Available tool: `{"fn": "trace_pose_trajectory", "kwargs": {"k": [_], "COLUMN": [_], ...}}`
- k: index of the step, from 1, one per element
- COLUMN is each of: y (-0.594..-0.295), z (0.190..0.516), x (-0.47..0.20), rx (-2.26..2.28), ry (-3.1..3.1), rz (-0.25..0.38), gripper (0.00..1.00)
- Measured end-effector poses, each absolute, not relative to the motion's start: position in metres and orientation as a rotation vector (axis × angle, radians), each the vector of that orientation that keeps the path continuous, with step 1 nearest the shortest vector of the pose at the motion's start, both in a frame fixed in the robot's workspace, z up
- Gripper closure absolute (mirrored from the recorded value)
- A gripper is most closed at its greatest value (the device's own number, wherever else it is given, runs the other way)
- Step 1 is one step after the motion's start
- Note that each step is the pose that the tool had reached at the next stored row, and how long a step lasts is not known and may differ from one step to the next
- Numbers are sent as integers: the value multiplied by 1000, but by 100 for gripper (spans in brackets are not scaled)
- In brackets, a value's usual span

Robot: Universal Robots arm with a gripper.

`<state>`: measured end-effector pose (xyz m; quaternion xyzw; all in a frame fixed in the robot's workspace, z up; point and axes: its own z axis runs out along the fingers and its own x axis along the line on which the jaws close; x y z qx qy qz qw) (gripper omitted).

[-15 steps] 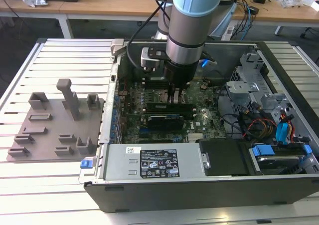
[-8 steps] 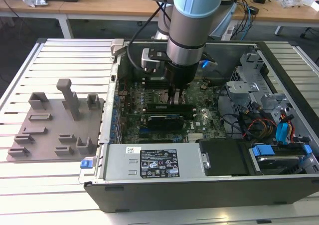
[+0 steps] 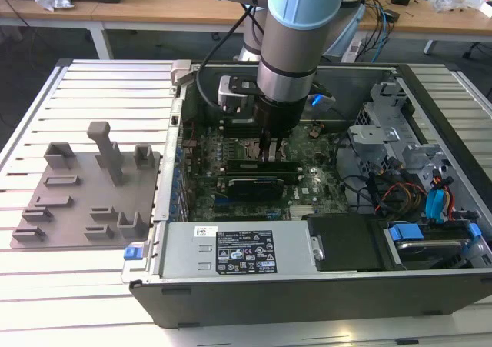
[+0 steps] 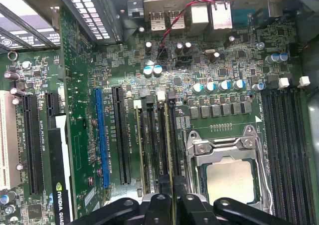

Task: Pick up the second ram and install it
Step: 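Insert the second ram into the second slot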

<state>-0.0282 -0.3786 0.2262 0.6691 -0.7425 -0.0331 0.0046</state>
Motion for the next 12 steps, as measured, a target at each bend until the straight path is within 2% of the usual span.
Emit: {"fn": "trace_pose_trajectory", "kwargs": {"k": [12], "y": [-379], "z": [224], "x": [-28], "rx": [2133], "ry": [-2290], "rz": [-103], "gripper": [86]}}
